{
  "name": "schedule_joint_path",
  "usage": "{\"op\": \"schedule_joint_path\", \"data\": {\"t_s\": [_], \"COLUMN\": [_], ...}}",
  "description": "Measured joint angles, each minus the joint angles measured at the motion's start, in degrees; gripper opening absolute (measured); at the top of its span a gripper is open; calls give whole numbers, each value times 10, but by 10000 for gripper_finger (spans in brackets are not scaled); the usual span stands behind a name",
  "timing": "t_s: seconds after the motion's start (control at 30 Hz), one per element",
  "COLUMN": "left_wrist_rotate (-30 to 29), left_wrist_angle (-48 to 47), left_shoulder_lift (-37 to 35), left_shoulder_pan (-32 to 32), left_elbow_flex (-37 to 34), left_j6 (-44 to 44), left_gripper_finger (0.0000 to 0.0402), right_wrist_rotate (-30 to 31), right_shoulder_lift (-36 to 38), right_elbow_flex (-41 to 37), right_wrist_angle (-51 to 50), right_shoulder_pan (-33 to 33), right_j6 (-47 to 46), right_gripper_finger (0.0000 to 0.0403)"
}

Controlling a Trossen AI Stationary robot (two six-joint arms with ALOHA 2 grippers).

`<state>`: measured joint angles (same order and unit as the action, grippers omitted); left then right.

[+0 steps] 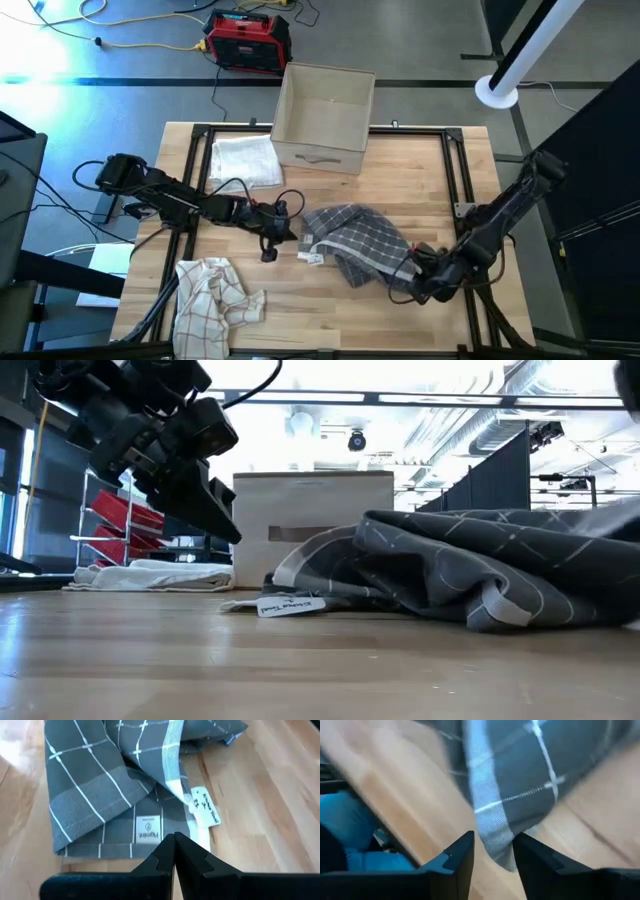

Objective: Fold towel
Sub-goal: Fold the gray towel

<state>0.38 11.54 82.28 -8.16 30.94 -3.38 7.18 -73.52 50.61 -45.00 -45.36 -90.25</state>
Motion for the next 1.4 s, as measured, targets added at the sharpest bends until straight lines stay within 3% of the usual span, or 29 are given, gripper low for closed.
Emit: {"op": "schedule_joint_path", "data": {"t_s": [0.2,0.33,0.5,0.6,0.73,0.87,1.0,1.27,1.4], "left_wrist_rotate": [0,0,0,0,0,0,0,0,0], "left_wrist_angle": [-31,-44,-47,-48,-61,-64,-63,-71,-74], "left_shoulder_lift": [0,0,0,0,0,0,0,0,0], "left_shoulder_pan": [-1,-2,-10,-15,-20,-29,-38,-40,-40], "left_elbow_flex": [0,0,0,0,0,0,0,0,0], "left_j6": [-11,-28,-31,-25,-26,-35,-35,-35,-30], "left_gripper_finger": [0,0,0,0,0,0,0,0,0], "right_wrist_rotate": [114,91,47,48,60,80,93,51,48], "right_shoulder_lift": [0,0,-4,-26,-94,-182,-270,-398,-433], "right_elbow_flex": [125,157,140,137,139,160,196,284,315], "right_wrist_angle": [-29,-25,-38,-6,115,207,216,193,129], "right_shoulder_pan": [58,107,146,171,203,240,277,326,330], "right_j6": [216,265,279,386,584,726,800,837,843], "right_gripper_finger": [119,127,180,216,238,238,233,222,167]}}
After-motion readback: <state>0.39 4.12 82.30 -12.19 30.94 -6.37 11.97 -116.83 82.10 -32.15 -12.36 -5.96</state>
